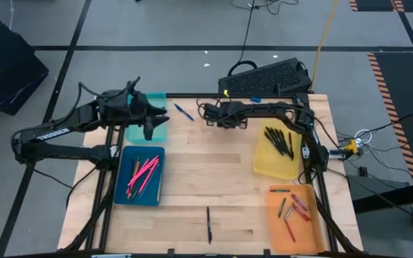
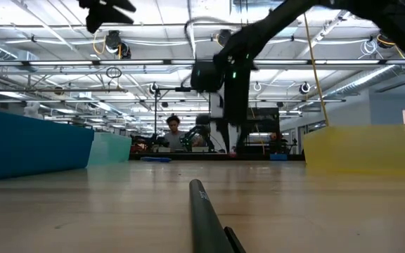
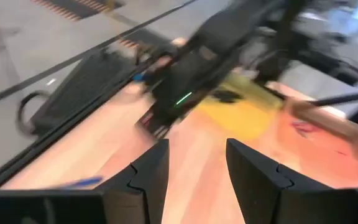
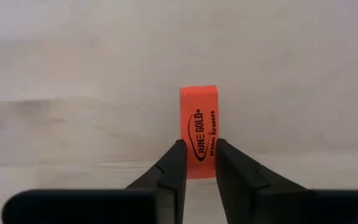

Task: Sort crayons/erasers/pens/pencils in bins
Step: Put the orange eraser into the light blue bin

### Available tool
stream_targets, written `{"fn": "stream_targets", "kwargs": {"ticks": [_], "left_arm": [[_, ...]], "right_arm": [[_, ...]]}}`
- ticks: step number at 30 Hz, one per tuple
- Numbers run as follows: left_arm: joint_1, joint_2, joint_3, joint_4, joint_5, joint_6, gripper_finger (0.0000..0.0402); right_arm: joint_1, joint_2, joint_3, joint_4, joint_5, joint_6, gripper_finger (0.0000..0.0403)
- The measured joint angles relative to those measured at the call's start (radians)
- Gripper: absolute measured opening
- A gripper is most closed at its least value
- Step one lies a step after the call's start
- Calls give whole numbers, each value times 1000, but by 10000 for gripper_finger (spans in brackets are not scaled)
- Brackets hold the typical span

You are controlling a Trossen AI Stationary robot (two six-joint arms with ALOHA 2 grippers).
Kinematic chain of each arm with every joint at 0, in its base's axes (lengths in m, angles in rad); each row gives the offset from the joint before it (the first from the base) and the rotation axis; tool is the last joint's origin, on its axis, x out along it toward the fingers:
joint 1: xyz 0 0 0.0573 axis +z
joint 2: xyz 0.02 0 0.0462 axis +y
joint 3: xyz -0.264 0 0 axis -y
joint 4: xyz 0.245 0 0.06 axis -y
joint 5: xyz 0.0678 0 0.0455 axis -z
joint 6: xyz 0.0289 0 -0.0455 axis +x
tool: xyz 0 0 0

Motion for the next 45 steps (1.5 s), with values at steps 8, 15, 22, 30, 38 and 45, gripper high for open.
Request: {"fn": "stream_targets", "kwargs": {"ticks": [8,15,22,30,38,45], "left_arm": [[180,84,0,-95,97,-298,161],[272,272,0,82,424,-449,172],[221,388,0,318,566,-558,228],[154,437,0,384,588,-613,247],[143,455,0,397,514,-648,173],[143,453,0,400,537,-649,99]], "right_arm": [[111,-205,3,121,94,-474,63],[243,-347,5,342,16,-1017,64],[276,-385,5,324,-8,-1076,58],[277,-386,5,344,-7,-1096,58],[289,-386,5,361,-79,-1137,57],[312,-386,5,361,3,-1147,57]]}}
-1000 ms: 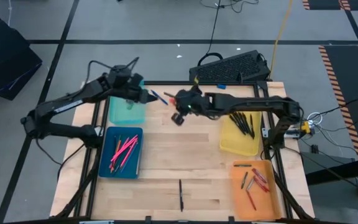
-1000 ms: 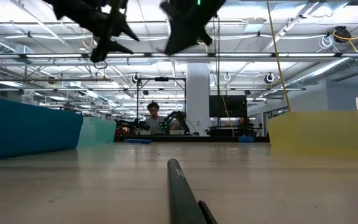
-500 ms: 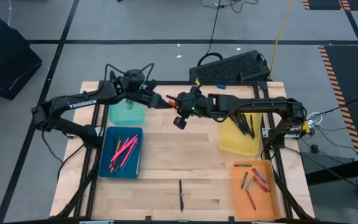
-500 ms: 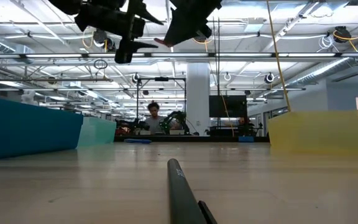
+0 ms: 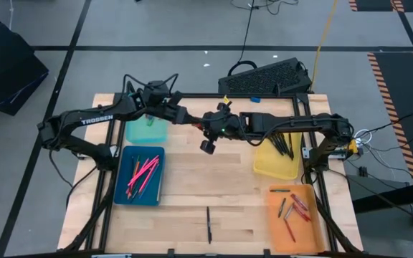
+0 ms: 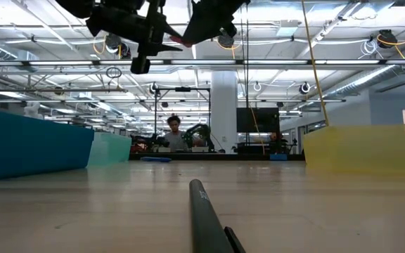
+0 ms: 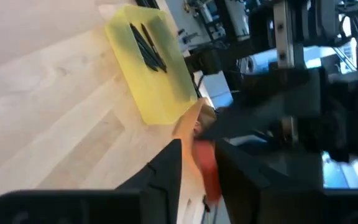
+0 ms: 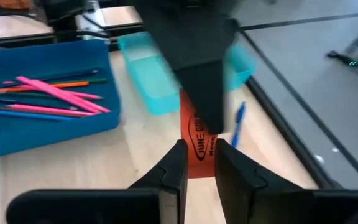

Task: Sort crayons/erasers/pens/pencils in bins
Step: Put the orange eraser into the light blue bin

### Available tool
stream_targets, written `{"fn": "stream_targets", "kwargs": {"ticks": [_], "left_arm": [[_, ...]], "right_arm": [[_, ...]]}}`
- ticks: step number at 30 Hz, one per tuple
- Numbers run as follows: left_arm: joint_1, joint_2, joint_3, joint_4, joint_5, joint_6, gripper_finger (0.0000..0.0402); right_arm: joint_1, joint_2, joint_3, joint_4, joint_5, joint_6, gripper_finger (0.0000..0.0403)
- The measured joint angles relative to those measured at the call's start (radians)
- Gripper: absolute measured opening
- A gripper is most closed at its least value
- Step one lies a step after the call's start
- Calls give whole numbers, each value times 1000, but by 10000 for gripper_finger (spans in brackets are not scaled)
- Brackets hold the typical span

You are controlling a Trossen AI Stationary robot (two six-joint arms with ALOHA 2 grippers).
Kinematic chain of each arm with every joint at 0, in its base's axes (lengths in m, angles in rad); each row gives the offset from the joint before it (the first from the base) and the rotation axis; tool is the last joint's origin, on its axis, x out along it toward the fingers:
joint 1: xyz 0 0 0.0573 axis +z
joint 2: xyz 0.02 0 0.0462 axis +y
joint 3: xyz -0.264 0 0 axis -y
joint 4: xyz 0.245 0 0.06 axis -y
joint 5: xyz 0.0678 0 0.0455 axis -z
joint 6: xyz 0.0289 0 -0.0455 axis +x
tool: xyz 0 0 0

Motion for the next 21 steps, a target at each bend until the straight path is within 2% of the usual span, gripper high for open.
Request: {"fn": "stream_targets", "kwargs": {"ticks": [3,7,12,15,19,21], "left_arm": [[-7,0,0,-1,12,-7,95],[-12,0,0,-1,14,-8,111],[-13,0,0,-1,-19,-8,123],[-13,0,0,-1,-16,7,98],[-14,-1,0,1,-11,32,25],[-14,-1,0,3,-27,42,18]], "right_arm": [[-1,0,0,0,14,0,57],[0,0,0,1,16,0,57],[0,0,0,11,12,-2,57],[0,0,0,11,12,0,57],[2,0,0,15,11,-4,58],[2,0,0,19,15,-7,65]]}}
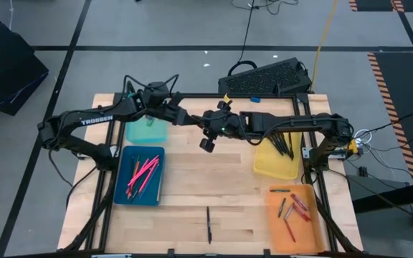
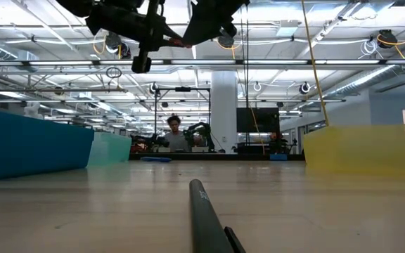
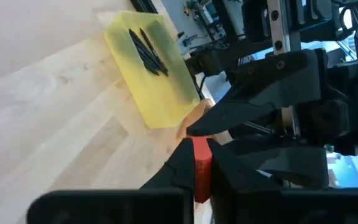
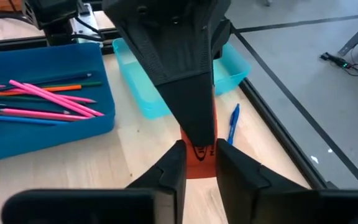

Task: Sort crayons/erasers/pens/pencils in bins
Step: Put the orange eraser into the light blue bin

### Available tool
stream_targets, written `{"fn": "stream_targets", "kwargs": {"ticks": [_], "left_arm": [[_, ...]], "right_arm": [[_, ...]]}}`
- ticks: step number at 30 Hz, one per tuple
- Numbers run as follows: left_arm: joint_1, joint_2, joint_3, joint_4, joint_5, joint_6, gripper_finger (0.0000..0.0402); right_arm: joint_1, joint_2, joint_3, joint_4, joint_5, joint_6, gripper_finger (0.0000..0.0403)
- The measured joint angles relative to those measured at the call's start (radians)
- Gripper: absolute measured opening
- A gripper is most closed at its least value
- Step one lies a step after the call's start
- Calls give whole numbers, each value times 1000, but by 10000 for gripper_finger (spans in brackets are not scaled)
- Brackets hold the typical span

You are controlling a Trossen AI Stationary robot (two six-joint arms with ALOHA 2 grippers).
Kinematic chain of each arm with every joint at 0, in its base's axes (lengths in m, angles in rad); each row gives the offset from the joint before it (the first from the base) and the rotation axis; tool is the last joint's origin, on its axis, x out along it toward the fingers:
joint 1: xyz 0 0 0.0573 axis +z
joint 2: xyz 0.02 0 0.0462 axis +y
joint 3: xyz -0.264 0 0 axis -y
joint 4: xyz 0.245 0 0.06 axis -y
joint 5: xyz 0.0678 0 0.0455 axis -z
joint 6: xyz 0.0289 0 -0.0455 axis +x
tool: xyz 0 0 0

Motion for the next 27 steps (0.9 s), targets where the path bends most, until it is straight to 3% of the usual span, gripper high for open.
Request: {"fn": "stream_targets", "kwargs": {"ticks": [4,7,10,15,17,22,27], "left_arm": [[-1,-18,0,-24,-48,39,19],[22,-59,0,-108,-179,103,19],[59,-120,0,-269,-389,193,19],[124,-159,-4,-566,-841,305,20],[155,-161,-29,-582,-930,332,22],[236,-139,-184,-416,-950,305,21],[298,-81,-331,-314,-907,228,25]], "right_arm": [[0,0,0,11,1,6,97],[2,-2,2,20,-2,49,130],[6,-2,2,12,-4,90,162],[6,-2,2,-13,-5,112,200],[6,-1,2,-18,-5,113,207],[4,-1,2,-30,-5,154,210],[-28,-1,2,-160,-58,287,214]]}}
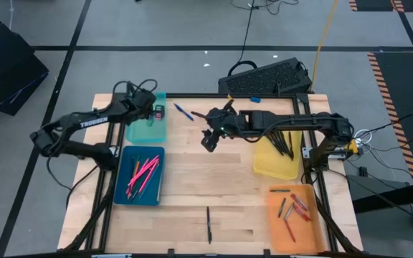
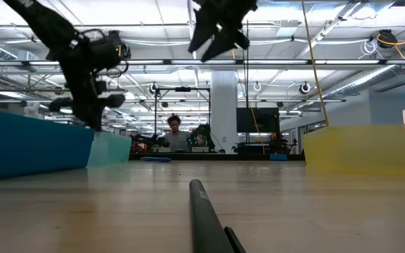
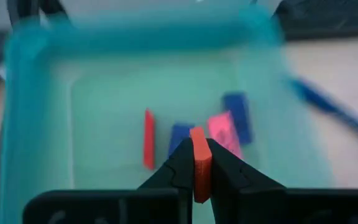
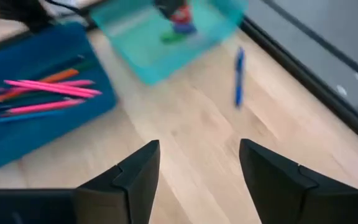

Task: Sort crayons/erasers/pens/pencils in bins
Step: Put the orange eraser into the light blue bin, then put the blue eraser into the light blue bin

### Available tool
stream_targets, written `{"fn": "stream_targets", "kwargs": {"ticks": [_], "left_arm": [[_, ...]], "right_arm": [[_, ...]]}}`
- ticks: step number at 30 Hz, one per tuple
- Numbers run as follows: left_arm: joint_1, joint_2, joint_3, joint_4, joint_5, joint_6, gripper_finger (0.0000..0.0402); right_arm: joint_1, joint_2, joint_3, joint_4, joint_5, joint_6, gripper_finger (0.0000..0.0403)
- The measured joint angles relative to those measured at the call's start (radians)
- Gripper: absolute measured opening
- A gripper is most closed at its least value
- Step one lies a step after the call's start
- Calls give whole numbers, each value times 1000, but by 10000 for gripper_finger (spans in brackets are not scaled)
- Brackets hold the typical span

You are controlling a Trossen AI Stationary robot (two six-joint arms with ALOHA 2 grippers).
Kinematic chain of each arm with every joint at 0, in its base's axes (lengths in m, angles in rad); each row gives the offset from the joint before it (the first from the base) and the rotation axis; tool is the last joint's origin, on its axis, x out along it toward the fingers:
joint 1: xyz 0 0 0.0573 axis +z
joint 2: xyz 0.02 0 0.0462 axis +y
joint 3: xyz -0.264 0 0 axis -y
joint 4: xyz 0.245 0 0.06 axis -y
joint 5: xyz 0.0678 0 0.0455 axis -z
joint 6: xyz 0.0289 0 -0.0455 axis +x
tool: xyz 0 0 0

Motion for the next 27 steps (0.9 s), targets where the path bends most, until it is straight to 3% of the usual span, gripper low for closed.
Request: {"fn": "stream_targets", "kwargs": {"ticks": [3,8,13,18,22,27], "left_arm": [[16,43,-38,34,19,10,38],[21,121,-42,71,58,57,77],[20,165,-42,67,150,50,149],[26,165,-41,65,156,50,236],[44,161,-41,65,180,46,291],[67,160,-41,65,203,46,334]], "right_arm": [[-35,0,0,-65,-5,45,217],[-192,3,0,-145,-118,112,217],[-387,46,0,-187,-159,117,218],[-541,132,-1,-205,-179,186,218],[-613,210,-34,-176,-179,330,218],[-665,267,-101,-100,-180,363,238]]}}
